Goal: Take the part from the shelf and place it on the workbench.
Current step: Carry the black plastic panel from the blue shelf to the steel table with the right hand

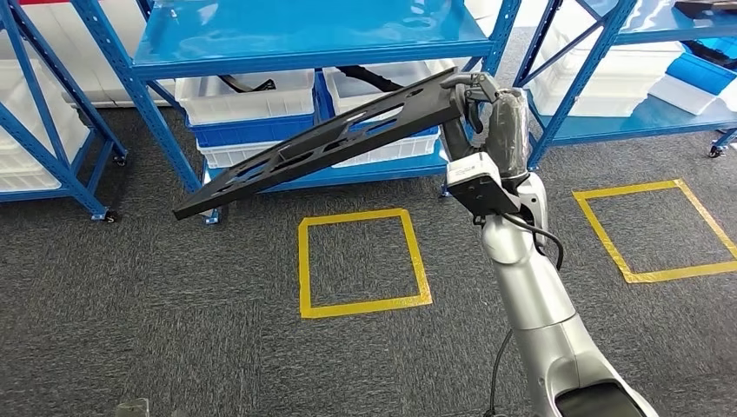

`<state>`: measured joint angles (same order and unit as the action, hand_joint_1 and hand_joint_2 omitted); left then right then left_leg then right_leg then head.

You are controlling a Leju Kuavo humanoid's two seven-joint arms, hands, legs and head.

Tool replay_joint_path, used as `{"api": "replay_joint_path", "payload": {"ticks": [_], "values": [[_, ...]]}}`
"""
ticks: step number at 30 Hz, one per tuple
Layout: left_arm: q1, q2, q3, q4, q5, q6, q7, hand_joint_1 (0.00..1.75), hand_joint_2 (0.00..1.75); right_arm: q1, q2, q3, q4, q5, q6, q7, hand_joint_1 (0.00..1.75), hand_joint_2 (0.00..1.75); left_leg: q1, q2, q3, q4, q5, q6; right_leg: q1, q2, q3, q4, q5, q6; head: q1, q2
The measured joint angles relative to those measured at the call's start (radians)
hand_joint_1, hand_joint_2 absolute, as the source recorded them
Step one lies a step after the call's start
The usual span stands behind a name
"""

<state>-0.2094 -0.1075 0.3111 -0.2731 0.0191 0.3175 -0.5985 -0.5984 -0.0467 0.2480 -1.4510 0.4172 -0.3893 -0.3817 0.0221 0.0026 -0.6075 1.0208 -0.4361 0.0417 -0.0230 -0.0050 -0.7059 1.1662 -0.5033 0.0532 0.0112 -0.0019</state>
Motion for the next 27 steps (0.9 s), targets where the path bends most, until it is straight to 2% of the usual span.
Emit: {"api": "replay_joint_path", "payload": {"ticks": [1,2,3,4,5,6,7,8,9,10,11,12,13,15,16,17,18,19,20,21,22,23,24,25,27], "values": [[0.001,0.0,0.0,0.0,0.002,0.0,-0.001,0.0,1.75,-0.003,-0.001,0.0,0.004,-0.002,0.003,0.0,1.75,1.75,0.0,0.001,-0.012,0.0,0.01,0.003,0.0,0.0,-0.018,0.067,-0.035,-0.003,0.001,0.0],[0.002,-0.001,0.0,0.0,0.004,0.001,-0.001,0.0,1.75,-0.005,-0.001,0.0,0.009,-0.004,0.006,-0.001,1.75,1.75,0.0,0.002,-0.025,0.0,0.02,0.002,0.0,0.001,-0.025,0.119,-0.053,0.001,0.001,0.0],[0.003,-0.002,0.001,0.0,0.006,0.001,-0.002,0.0,1.75,-0.008,-0.001,0.001,0.014,-0.005,0.008,-0.001,1.75,1.75,0.0,0.002,-0.038,0.001,0.031,0.0,-0.001,0.001,-0.019,0.144,-0.055,0.009,0.001,0.0],[0.003,-0.004,0.002,0.0,0.009,0.002,-0.002,0.0,1.75,-0.012,0.0,0.002,0.018,-0.006,0.011,-0.001,1.75,1.75,0.001,0.002,-0.051,0.001,0.041,-0.004,-0.002,0.001,0.006,0.131,-0.04,0.019,0.002,0.0],[0.004,-0.005,0.004,0.0,0.012,0.002,-0.003,0.0,1.75,-0.018,0.001,0.003,0.022,-0.006,0.013,-0.001,1.75,1.75,0.002,0.002,-0.063,0.002,0.052,-0.008,-0.005,0.001,0.047,0.085,-0.019,0.029,0.002,0.0],[0.004,-0.006,0.006,0.0,0.014,0.003,-0.003,0.0,1.75,-0.024,0.003,0.004,0.025,-0.006,0.013,-0.001,1.75,1.75,0.003,0.002,-0.073,0.002,0.061,-0.014,-0.008,0.001,0.097,0.015,-0.008,0.035,0.002,0.0],[0.004,-0.006,0.008,0.0,0.014,0.003,-0.003,0.0,1.75,-0.029,0.005,0.005,0.027,-0.007,0.014,-0.001,1.75,1.75,0.003,0.001,-0.082,0.003,0.071,-0.02,-0.005,0.002,0.148,-0.058,-0.007,0.035,0.002,0.0],[0.004,-0.006,0.008,0.0,0.015,0.003,-0.003,0.0,1.75,-0.034,0.007,0.006,0.029,-0.007,0.014,-0.001,1.75,1.75,0.002,0.001,-0.088,0.001,0.081,-0.027,-0.001,0.003,0.181,-0.113,-0.014,0.029,0.001,0.0],[0.005,-0.006,0.009,0.0,0.015,0.004,-0.003,0.0,1.75,-0.037,0.008,0.007,0.03,-0.007,0.014,-0.002,1.75,1.75,0.0,0.0,-0.091,-0.001,0.092,-0.033,0.004,0.005,0.198,-0.146,-0.022,0.021,0.001,0.0],[0.006,-0.006,0.009,0.0,0.016,0.004,-0.003,0.0,1.75,-0.038,0.009,0.008,0.032,-0.007,0.014,-0.002,1.75,1.75,0.0,0.0,-0.093,-0.005,0.103,-0.038,0.01,0.006,0.201,-0.157,-0.023,0.012,0.0,0.0],[0.008,-0.006,0.009,0.0,0.016,0.005,-0.003,0.0,1.75,-0.038,0.01,0.009,0.035,-0.008,0.015,-0.002,1.75,1.75,0.0,0.0,-0.095,-0.009,0.111,-0.044,0.008,0.006,0.192,-0.157,-0.016,0.0,0.0,0.0],[0.01,-0.006,0.009,0.0,0.018,0.006,-0.003,0.0,1.75,-0.039,0.012,0.009,0.038,-0.009,0.016,-0.002,1.75,1.75,0.001,0.0,-0.099,-0.006,0.102,-0.048,0.003,0.005,0.186,-0.156,-0.008,-0.011,-0.002,0.0],[0.013,-0.006,0.01,0.0,0.019,0.007,-0.003,0.0,1.75,-0.04,0.015,0.01,0.041,-0.009,0.018,-0.002,1.75,1.75,0.002,0.0,-0.106,0.012,0.073,-0.052,-0.001,0.003,0.178,-0.155,0.002,-0.024,-0.004,0.0],[0.015,-0.005,0.011,0.0,0.022,0.009,-0.003,0.0,1.75,-0.043,0.02,0.012,0.047,-0.012,0.025,-0.002,1.75,1.75,0.004,-0.002,-0.132,0.11,-0.029,-0.058,-0.003,0.001,0.158,-0.155,0.025,-0.049,-0.009,0.0],[0.016,-0.005,0.013,0.0,0.024,0.011,-0.004,0.0,1.75,-0.045,0.023,0.013,0.051,-0.014,0.03,-0.003,1.75,1.75,0.004,-0.004,-0.147,0.18,-0.077,-0.059,0.001,0.0,0.144,-0.155,0.037,-0.057,-0.01,0.0],[0.018,-0.005,0.016,0.0,0.028,0.012,-0.004,0.0,1.75,-0.046,0.027,0.015,0.057,-0.017,0.036,-0.005,1.75,1.75,0.004,-0.005,-0.157,0.242,-0.106,-0.061,0.005,0.0,0.131,-0.154,0.048,-0.061,-0.01,0.0],[0.02,-0.005,0.02,0.0,0.033,0.014,-0.005,0.0,1.75,-0.047,0.031,0.018,0.064,-0.021,0.041,-0.008,1.75,1.75,0.004,-0.005,-0.156,0.281,-0.113,-0.061,0.007,0.0,0.117,-0.153,0.058,-0.061,-0.01,0.0],[0.022,-0.004,0.024,0.0,0.038,0.015,-0.006,0.0,1.75,-0.049,0.034,0.02,0.072,-0.025,0.046,-0.013,1.75,1.75,0.005,-0.005,-0.14,0.288,-0.102,-0.061,0.009,0.0,0.104,-0.153,0.068,-0.061,-0.01,0.0],[0.023,-0.004,0.029,0.0,0.045,0.015,-0.007,0.0,1.75,-0.052,0.037,0.022,0.081,-0.03,0.05,-0.018,1.75,1.75,0.005,-0.005,-0.106,0.257,-0.079,-0.06,0.01,0.0,0.091,-0.152,0.076,-0.059,-0.01,0.0],[0.024,-0.003,0.035,0.0,0.052,0.015,-0.008,0.0,1.75,-0.056,0.041,0.024,0.09,-0.035,0.053,-0.024,1.75,1.75,0.005,-0.005,-0.058,0.199,-0.06,-0.056,0.01,0.001,0.08,-0.15,0.084,-0.056,-0.01,0.0],[0.024,-0.002,0.039,0.0,0.057,0.014,-0.009,0.0,1.75,-0.062,0.044,0.026,0.098,-0.039,0.055,-0.03,1.75,1.75,0.003,-0.006,-0.006,0.131,-0.055,-0.052,0.012,0.001,0.071,-0.149,0.09,-0.052,-0.011,0.0],[0.025,-0.001,0.045,0.0,0.063,0.014,-0.01,0.0,1.75,-0.07,0.048,0.028,0.107,-0.043,0.056,-0.035,1.75,1.75,0.001,-0.006,0.037,0.067,-0.058,-0.047,0.014,0.001,0.064,-0.148,0.097,-0.046,-0.01,0.0],[0.025,0.0,0.051,0.0,0.066,0.013,-0.011,0.0,1.75,-0.079,0.052,0.031,0.116,-0.046,0.057,-0.039,1.75,1.75,-0.003,-0.006,0.062,0.026,-0.069,-0.041,0.015,0.0,0.06,-0.147,0.105,-0.039,-0.009,0.0],[0.027,0.001,0.055,0.0,0.07,0.013,-0.011,0.0,1.75,-0.086,0.056,0.033,0.123,-0.048,0.057,-0.041,1.75,1.75,-0.008,-0.006,0.071,0.005,-0.075,-0.036,0.015,-0.001,0.057,-0.148,0.112,-0.032,-0.009,0.0],[0.032,0.0,0.062,0.0,0.074,0.013,-0.012,0.0,1.75,-0.095,0.064,0.038,0.138,-0.052,0.057,-0.045,1.75,1.75,-0.01,-0.004,0.067,-0.01,-0.062,-0.02,0.015,-0.003,0.05,-0.148,0.121,-0.02,-0.009,0.0]]}}
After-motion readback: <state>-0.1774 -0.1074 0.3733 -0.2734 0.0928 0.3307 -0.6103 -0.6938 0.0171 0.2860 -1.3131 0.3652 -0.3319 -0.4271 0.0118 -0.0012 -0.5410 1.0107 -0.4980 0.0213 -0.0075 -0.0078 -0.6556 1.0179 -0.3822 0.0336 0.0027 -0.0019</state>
